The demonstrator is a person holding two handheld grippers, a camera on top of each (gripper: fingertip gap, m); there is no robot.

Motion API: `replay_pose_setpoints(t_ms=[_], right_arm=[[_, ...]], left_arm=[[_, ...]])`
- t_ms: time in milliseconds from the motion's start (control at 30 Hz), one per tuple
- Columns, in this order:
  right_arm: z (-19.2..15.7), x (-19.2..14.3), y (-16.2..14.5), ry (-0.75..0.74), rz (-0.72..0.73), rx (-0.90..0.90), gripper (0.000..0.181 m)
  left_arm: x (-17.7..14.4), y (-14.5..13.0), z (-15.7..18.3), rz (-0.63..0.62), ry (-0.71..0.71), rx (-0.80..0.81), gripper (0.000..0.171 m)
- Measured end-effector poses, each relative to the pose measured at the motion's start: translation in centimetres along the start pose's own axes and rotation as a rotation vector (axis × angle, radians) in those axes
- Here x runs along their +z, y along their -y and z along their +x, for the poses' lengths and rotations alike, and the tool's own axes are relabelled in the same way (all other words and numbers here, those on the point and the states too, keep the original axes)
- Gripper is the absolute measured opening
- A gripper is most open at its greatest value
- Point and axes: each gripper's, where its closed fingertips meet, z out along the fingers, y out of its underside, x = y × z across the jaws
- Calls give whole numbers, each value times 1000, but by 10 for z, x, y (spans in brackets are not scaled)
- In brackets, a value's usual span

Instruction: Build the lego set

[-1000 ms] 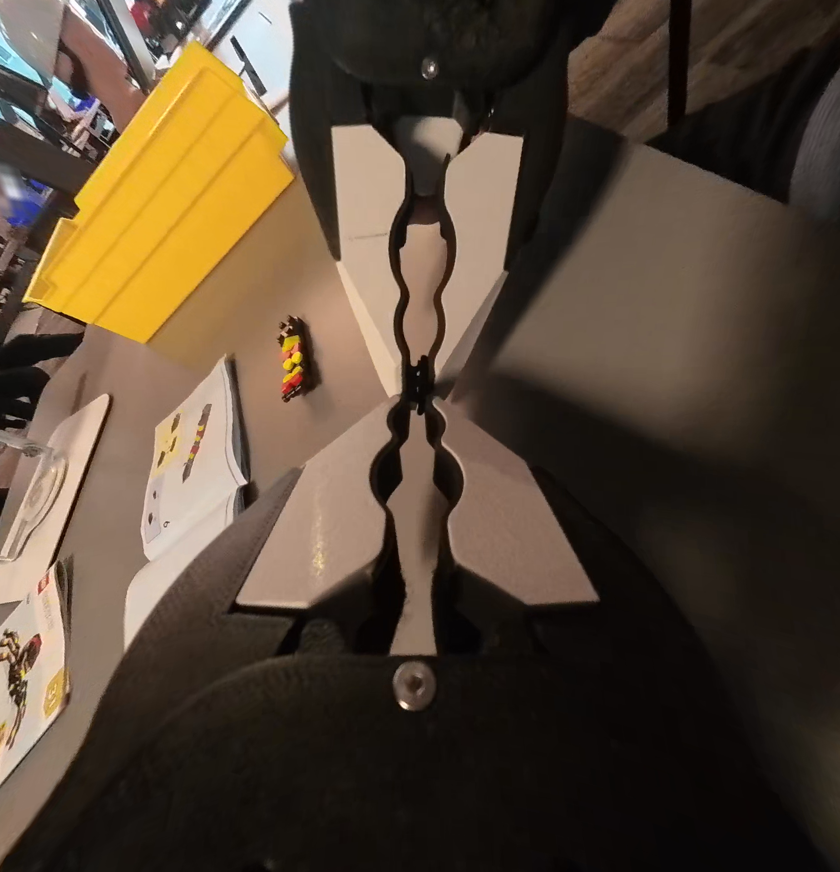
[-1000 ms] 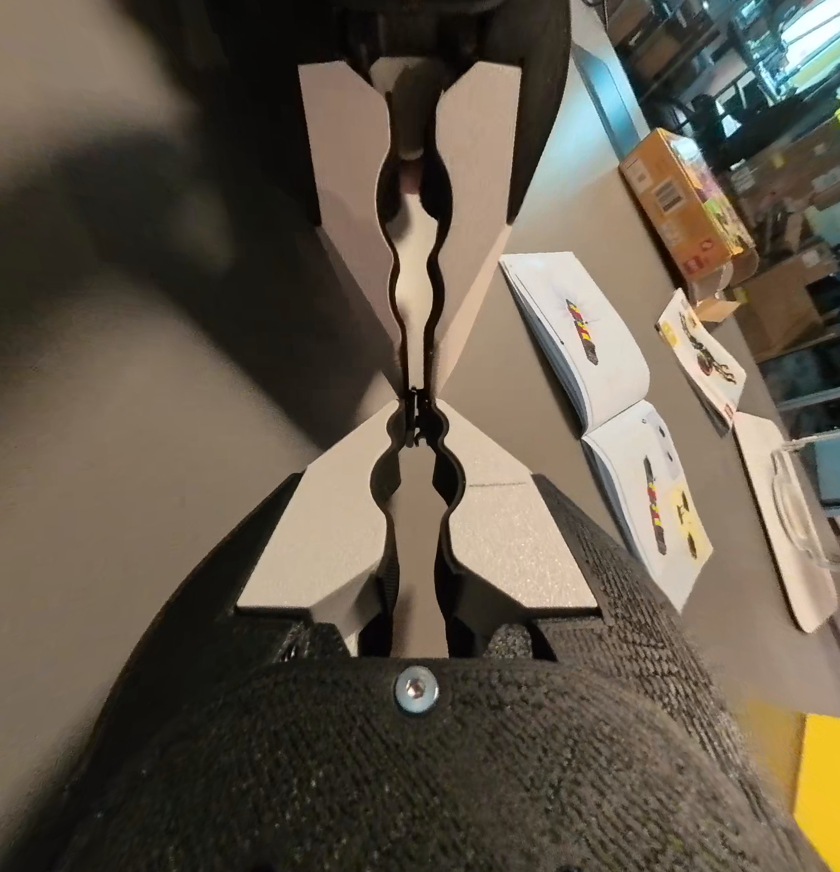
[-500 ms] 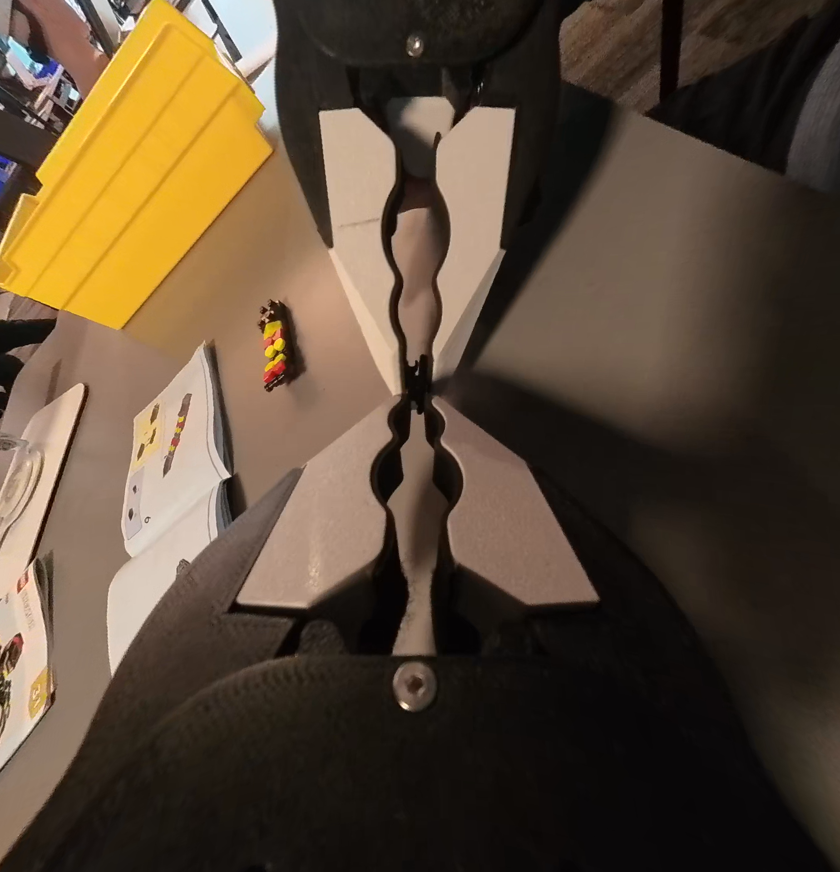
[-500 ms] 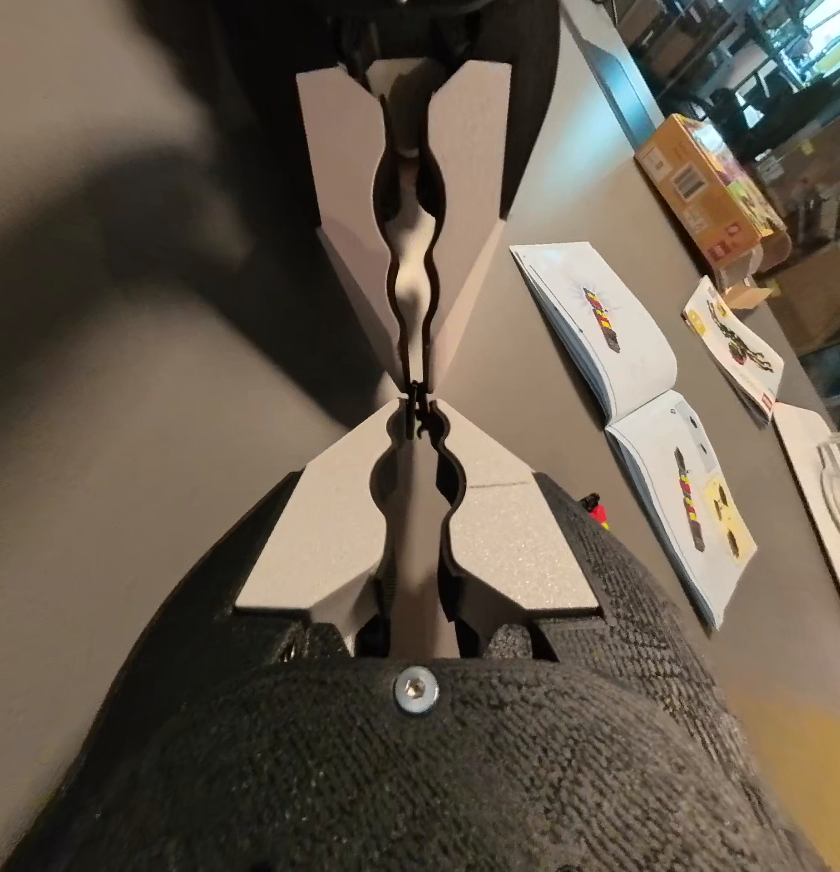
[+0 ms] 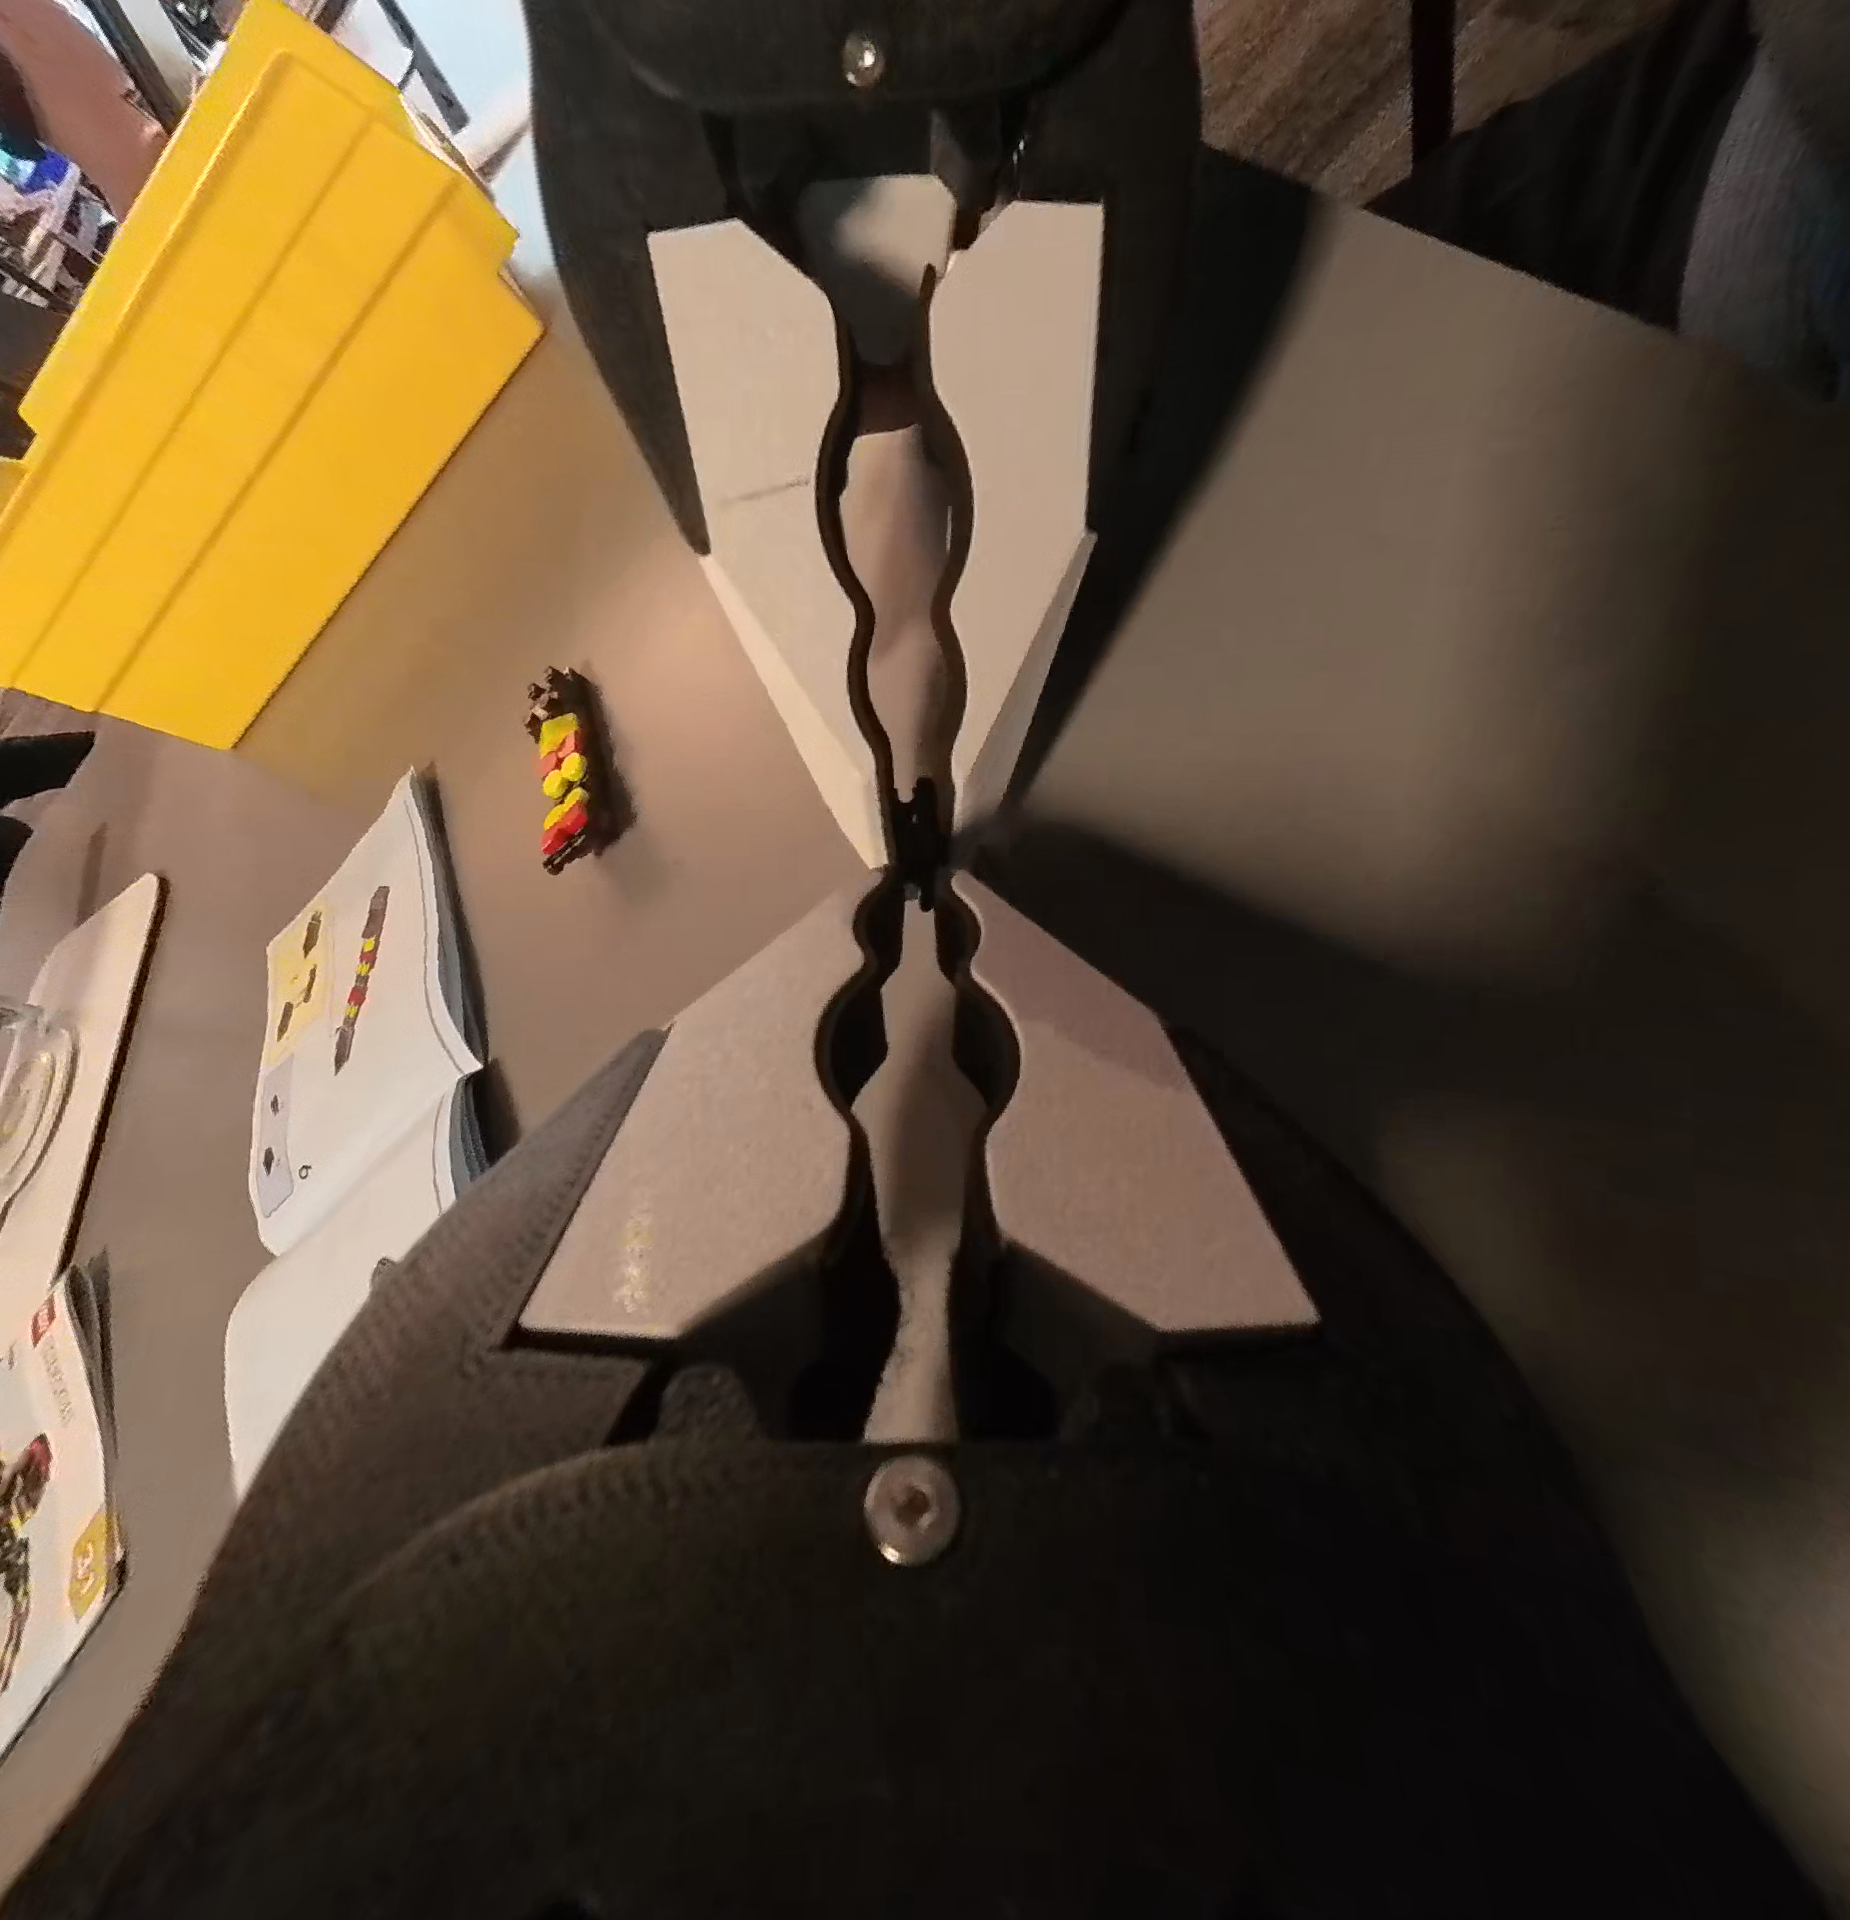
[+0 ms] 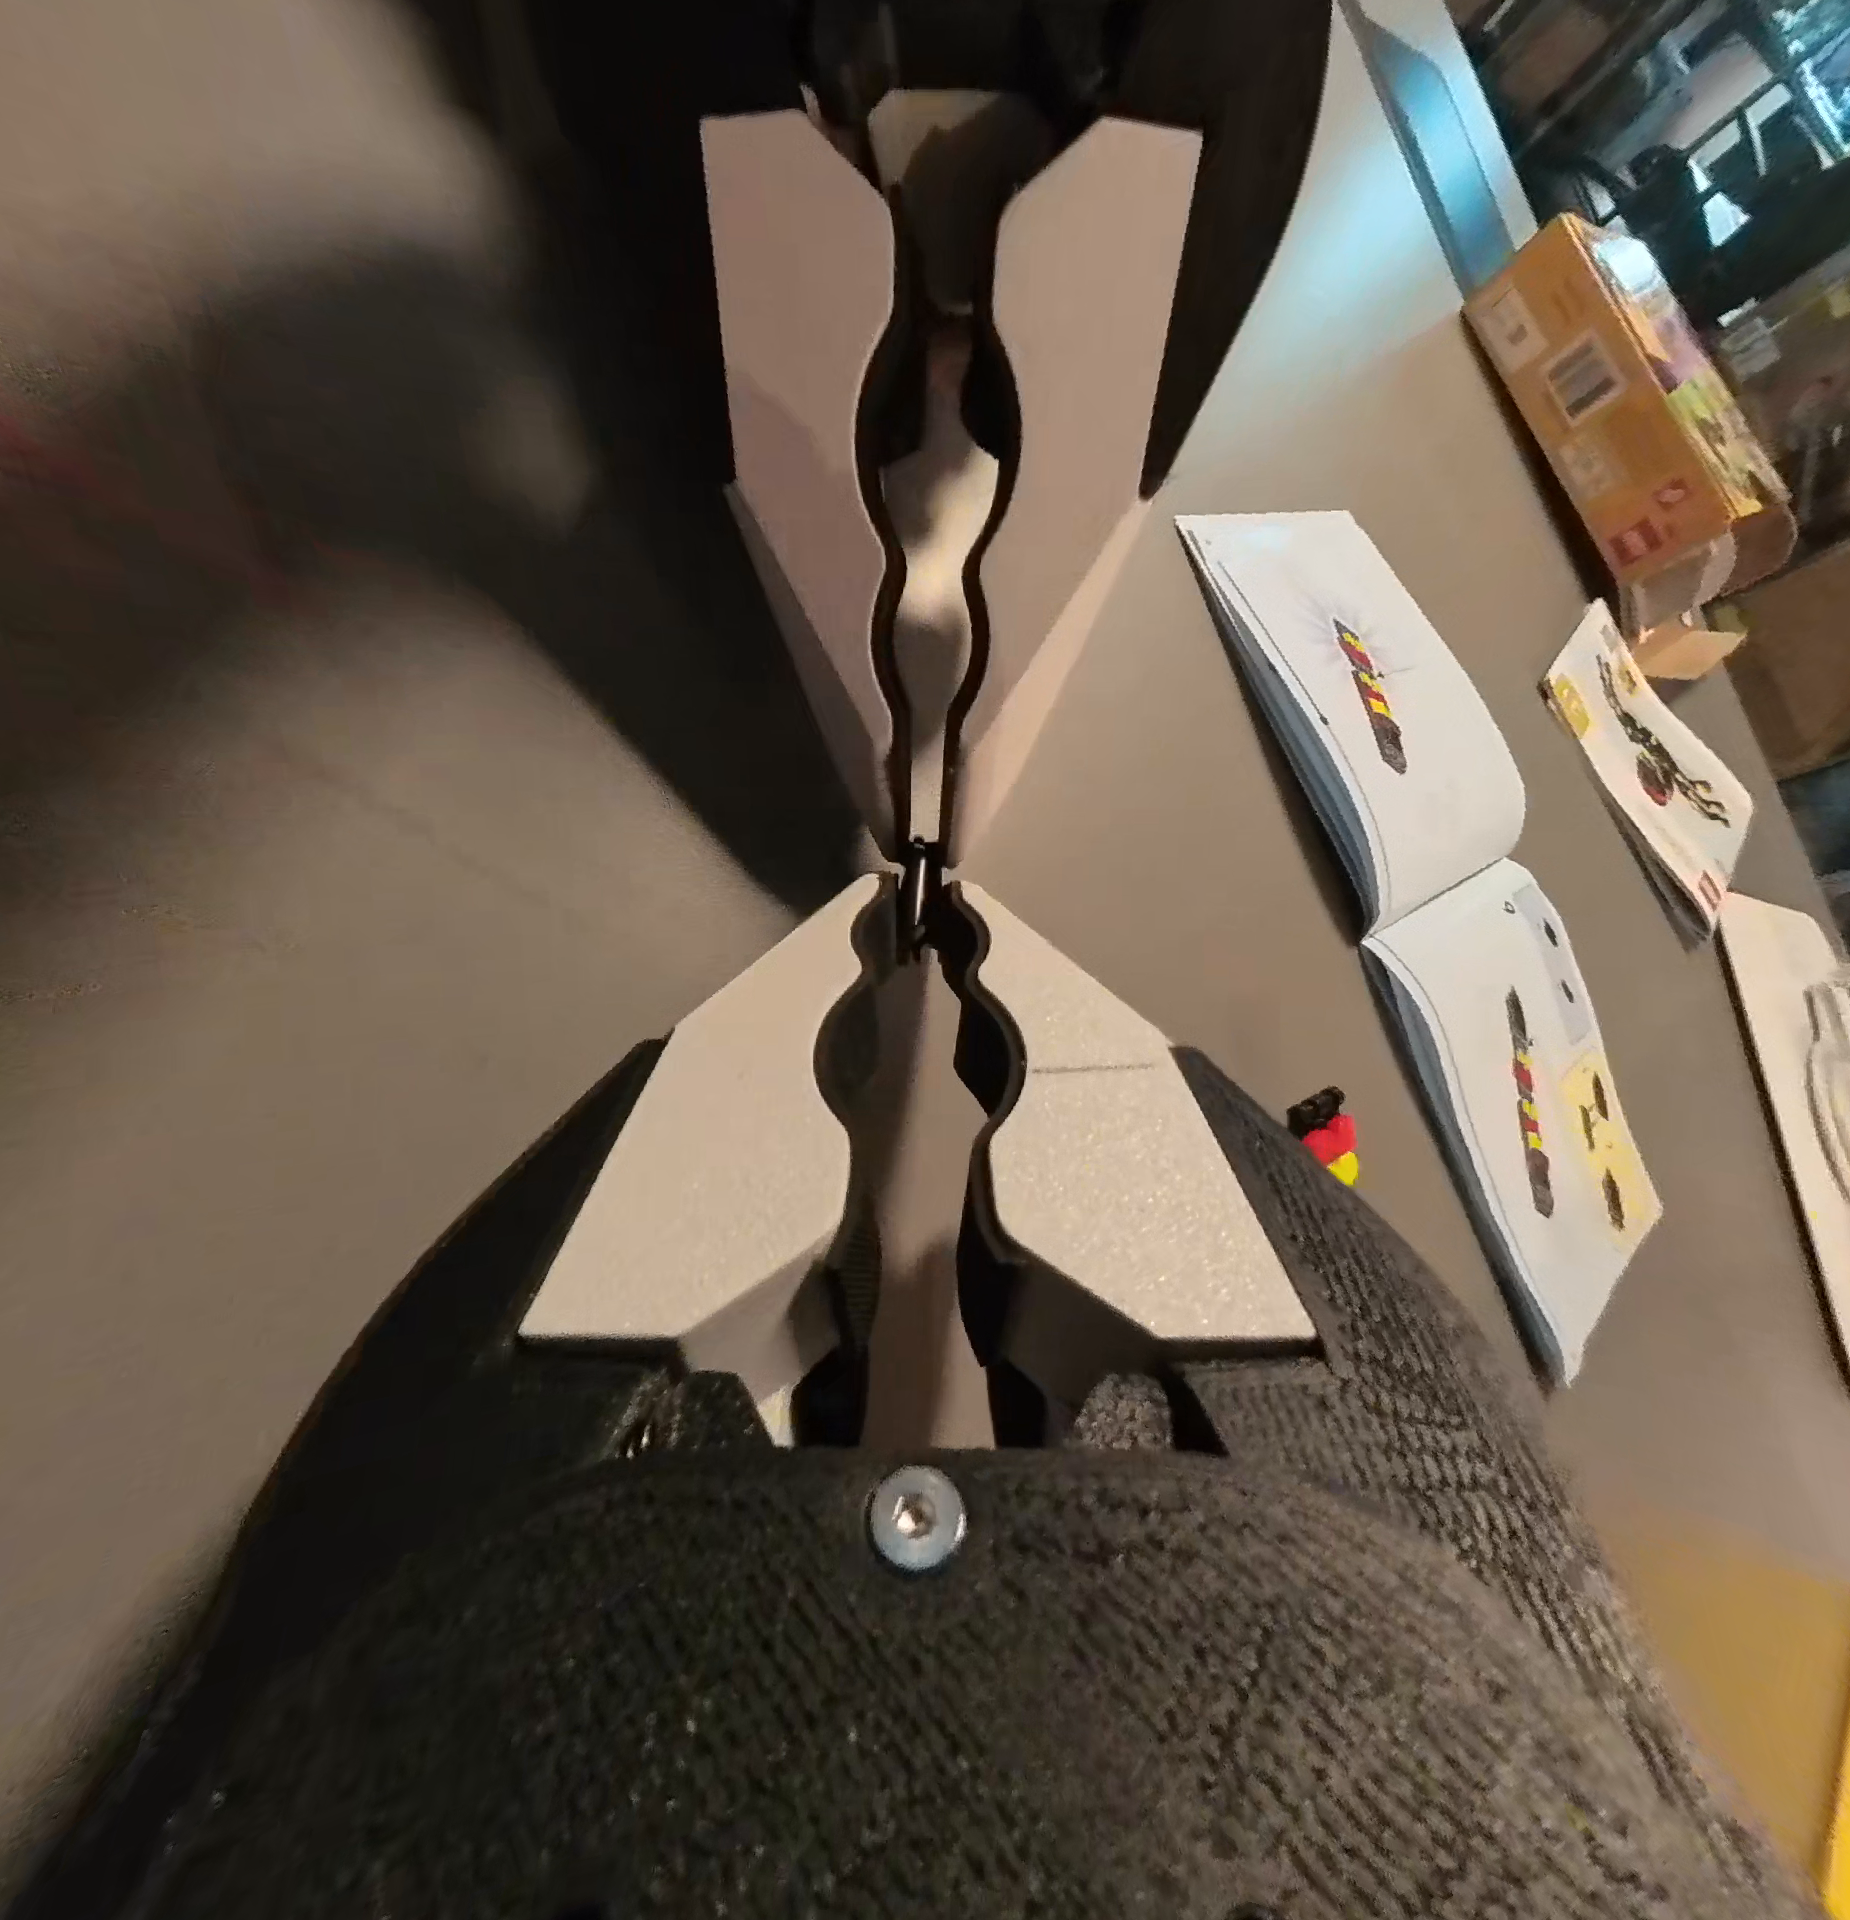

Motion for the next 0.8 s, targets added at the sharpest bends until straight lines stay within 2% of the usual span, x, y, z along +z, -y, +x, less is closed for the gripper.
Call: replay_pose_setpoints(t_ms=[367,500,633,800], right_arm=[[0,0,0,-16,-4,-13,5],[-1,0,0,-12,-8,-3,4],[3,0,1,6,6,54,6],[4,0,0,-25,-8,35,9]], left_arm=[[2,2,1,-10,2,-32,6],[2,1,1,-20,-37,-111,5],[2,-1,-1,-25,-23,-101,5],[2,0,-2,-19,-8,-81,5]])
